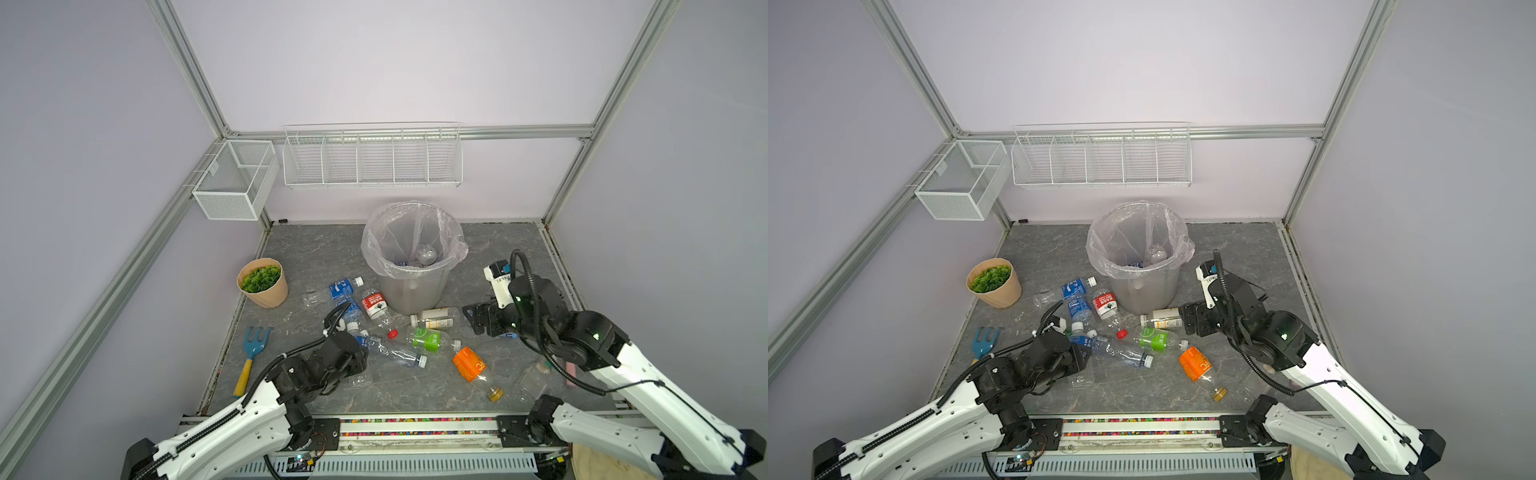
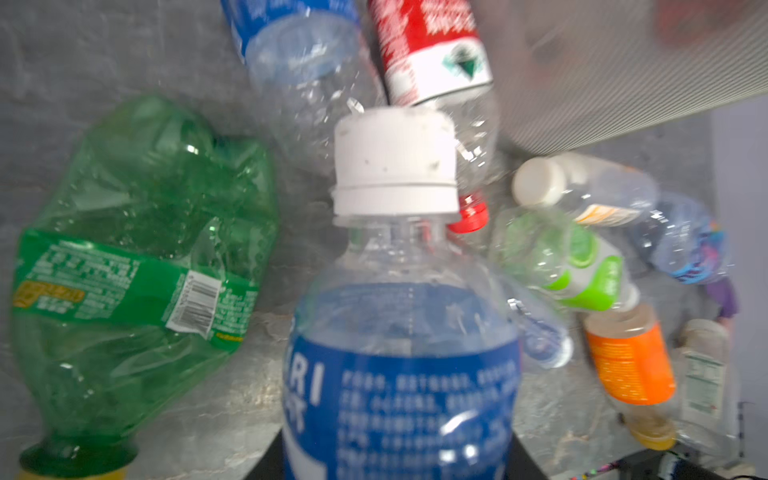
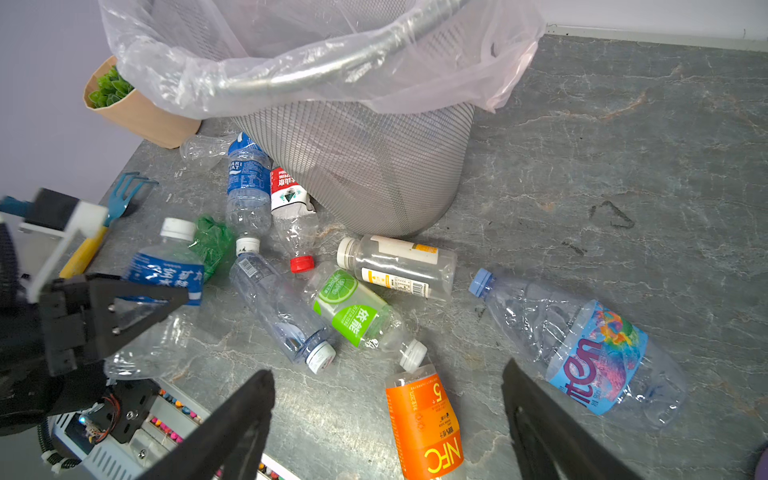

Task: Throw the plastic bottles in the bin
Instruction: 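Lower the left gripper and grasp the Pocari Sweat bottle by its middle, then lift the Pocari Sweat bottle with the left gripper and drop it into the bin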

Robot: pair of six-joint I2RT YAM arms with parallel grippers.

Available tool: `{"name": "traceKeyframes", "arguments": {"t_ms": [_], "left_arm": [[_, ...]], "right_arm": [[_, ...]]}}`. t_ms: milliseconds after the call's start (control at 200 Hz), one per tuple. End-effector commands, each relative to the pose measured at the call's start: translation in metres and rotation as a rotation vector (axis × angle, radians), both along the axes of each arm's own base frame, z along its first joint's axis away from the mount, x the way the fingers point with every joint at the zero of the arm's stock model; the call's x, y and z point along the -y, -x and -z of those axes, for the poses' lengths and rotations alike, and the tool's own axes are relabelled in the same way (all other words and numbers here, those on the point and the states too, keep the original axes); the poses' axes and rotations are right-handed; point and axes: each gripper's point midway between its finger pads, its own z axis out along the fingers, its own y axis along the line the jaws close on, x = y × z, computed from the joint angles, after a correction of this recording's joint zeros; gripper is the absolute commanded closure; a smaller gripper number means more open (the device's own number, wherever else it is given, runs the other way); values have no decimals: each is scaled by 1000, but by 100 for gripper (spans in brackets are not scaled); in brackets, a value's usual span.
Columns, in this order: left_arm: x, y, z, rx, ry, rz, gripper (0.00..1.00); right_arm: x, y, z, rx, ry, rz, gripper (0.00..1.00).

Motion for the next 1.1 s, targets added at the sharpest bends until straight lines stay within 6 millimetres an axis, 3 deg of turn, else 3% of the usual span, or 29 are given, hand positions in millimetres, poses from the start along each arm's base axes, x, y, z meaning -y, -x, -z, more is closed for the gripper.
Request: {"name": "traceKeyframes", "arguments": {"t_ms": [0,275,635,875,1095], "left_arm": [[-4,-9,-38,90,28,-30,71],[-6,-31,-138,318,51,-36,75],[-5,-51,-250,671,125,-48,77],[-13,-54,-302,859,156,-84,78],[-12,-55,-333,987,160,-88,78]], "right_arm": [[6,2,6,-7,1,27,12],[14,10,19,-23,-9,44,12],[21,19,45,-74,-28,75,12],[24,22,54,-85,-24,84,12],[24,22,56,-87,-28,84,12]]}}
